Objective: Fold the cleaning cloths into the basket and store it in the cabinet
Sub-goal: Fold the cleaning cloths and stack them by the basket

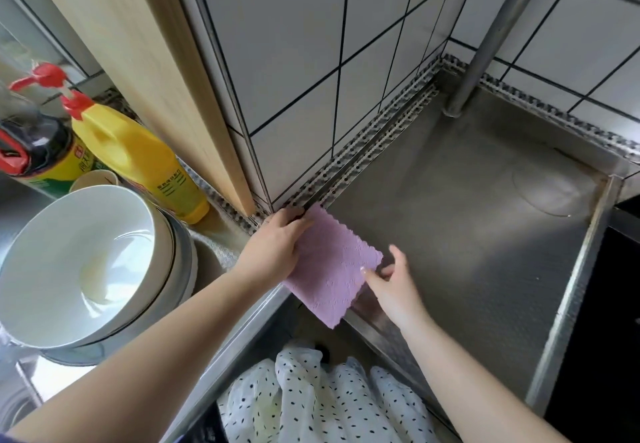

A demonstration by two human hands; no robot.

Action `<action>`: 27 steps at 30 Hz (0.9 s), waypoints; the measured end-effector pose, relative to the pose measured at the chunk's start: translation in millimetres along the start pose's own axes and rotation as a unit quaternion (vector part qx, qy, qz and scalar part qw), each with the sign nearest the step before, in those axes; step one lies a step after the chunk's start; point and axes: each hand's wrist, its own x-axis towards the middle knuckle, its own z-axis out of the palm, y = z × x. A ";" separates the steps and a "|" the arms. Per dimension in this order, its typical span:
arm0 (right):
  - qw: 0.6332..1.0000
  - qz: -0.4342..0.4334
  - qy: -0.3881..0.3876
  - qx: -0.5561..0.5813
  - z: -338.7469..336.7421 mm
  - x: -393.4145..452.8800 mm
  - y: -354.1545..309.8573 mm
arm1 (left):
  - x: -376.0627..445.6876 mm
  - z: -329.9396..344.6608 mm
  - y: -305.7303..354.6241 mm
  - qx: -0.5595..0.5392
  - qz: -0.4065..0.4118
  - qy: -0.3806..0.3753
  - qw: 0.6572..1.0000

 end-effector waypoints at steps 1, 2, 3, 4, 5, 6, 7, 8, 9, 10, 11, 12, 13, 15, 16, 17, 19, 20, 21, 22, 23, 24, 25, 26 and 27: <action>0.993 -0.065 0.069 -0.064 -1.4 -2.2 0.3 | -2.1 1.1 1.0 0.024 0.035 0.027 0.999; 0.977 -0.141 0.118 -0.107 -1.0 -5.8 -1.2 | -3.5 2.2 2.5 0.036 0.068 0.047 0.996; 0.958 -0.210 0.138 -0.139 2.4 -9.4 -4.1 | -4.5 4.5 3.9 0.039 0.096 0.053 0.993; 0.941 -0.260 0.136 -0.171 9.1 -11.8 -6.6 | -5.1 6.3 6.5 0.042 0.118 0.047 0.991; 0.927 -0.289 0.124 -0.206 18.1 -13.5 -8.1 | -5.3 9.2 8.8 0.044 0.133 0.029 0.990; 0.916 -0.299 0.107 -0.244 28.8 -13.9 -8.5 | -5.0 12.6 10.6 0.049 0.145 0.006 0.988; 0.907 -0.296 0.088 -0.286 38.8 -14.1 -7.9 | -4.5 17.4 10.2 0.057 0.156 -0.013 0.986; 0.898 -0.288 0.074 -0.325 47.3 -12.9 -6.0 | -4.5 22.8 8.7 0.070 0.165 -0.031 0.983; 0.890 -0.277 0.063 -0.357 54.0 -10.4 -1.8 | -5.1 28.8 5.6 0.086 0.170 -0.045 0.981; 0.884 -0.264 0.055 -0.383 57.9 -8.0 4.2 | -5.7 34.3 1.8 0.100 0.168 -0.057 0.979; 0.879 -0.250 0.048 -0.403 58.7 -5.8 10.1 | -6.2 38.1 -1.8 0.109 0.166 -0.065 0.978; 0.873 -0.244 0.045 -0.420 58.0 -3.2 16.6 | -6.6 40.6 -5.1 0.115 0.163 -0.074 0.977; 0.866 -0.247 0.047 -0.433 55.8 -1.1 21.9 | -6.5 41.9 -7.4 0.116 0.159 -0.082 0.977; 0.850 -0.265 0.050 -0.453 51.0 2.6 31.6 | -5.9 42.2 -9.4 0.110 0.150 -0.100 0.977; 0.846 -0.264 0.048 -0.461 50.0 3.3 32.8 | -5.1 41.7 -10.3 0.108 0.148 -0.104 0.978; 0.847 -0.255 0.039 -0.464 49.0 2.7 32.4 | -4.8 41.8 -10.8 0.108 0.147 -0.104 0.978; 0.852 -0.247 0.028 -0.460 47.3 0.0 27.2 | -4.6 41.8 -10.6 0.106 0.147 -0.099 0.978; 0.855 -0.251 0.019 -0.454 46.5 0.0 25.0 | -4.2 41.8 -9.9 0.102 0.147 -0.097 0.979; 0.863 -0.256 0.008 -0.436 44.4 -0.6 22.7 | -4.6 41.2 -9.2 0.093 0.146 -0.094 0.980; 0.883 -0.252 -0.008 -0.395 41.4 -2.0 20.5 | -6.3 39.3 -8.3 0.077 0.143 -0.087 0.983; 0.913 -0.241 -0.017 -0.329 37.3 -4.8 18.8 | -9.6 35.5 -7.4 0.048 0.133 -0.069 0.988; 0.942 -0.228 -0.007 -0.247 33.0 -8.9 17.9 | -14.3 30.7 -7.5 0.007 0.112 -0.041 0.993; 0.967 -0.199 0.009 -0.159 28.5 -14.5 17.2 | -20.2 24.6 -8.5 -0.042 0.075 -0.013 0.996; 0.986 -0.151 0.022 -0.068 24.4 -19.4 18.4 | -26.8 18.4 -9.7 -0.092 0.024 0.008 0.995; 0.995 -0.089 0.025 0.031 20.6 -23.9 18.4 | -33.4 12.5 -11.0 -0.139 -0.035 0.014 0.990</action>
